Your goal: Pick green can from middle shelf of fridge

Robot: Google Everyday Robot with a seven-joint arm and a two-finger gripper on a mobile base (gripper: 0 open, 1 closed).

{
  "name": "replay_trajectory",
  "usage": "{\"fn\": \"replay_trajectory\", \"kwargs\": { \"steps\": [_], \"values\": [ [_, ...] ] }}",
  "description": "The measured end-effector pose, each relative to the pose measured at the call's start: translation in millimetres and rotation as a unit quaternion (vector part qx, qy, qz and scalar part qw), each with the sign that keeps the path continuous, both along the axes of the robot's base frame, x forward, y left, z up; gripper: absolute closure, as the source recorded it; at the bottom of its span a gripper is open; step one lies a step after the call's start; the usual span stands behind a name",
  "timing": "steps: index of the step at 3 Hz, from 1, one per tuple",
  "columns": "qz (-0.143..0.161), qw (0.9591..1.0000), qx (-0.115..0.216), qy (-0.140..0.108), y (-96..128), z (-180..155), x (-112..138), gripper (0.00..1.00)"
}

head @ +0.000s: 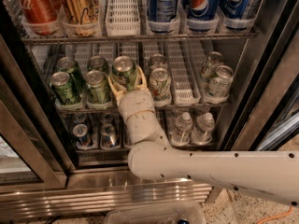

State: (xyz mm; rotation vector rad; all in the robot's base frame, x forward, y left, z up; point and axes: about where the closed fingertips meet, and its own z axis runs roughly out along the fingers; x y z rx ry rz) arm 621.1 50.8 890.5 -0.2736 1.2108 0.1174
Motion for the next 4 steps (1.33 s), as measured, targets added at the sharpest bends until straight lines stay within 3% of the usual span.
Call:
{"fn": "replay_trajectory", "kwargs": {
  "steps": [2, 4],
  "values": [
    [0.008, 0.9989, -0.046, 0.003, -3.2, 6.8, -26.4, 1.0],
    [0.028, 0.9983, -0.043, 0.027, -20.5, 6.8, -55.9, 1.0]
  ]
}}
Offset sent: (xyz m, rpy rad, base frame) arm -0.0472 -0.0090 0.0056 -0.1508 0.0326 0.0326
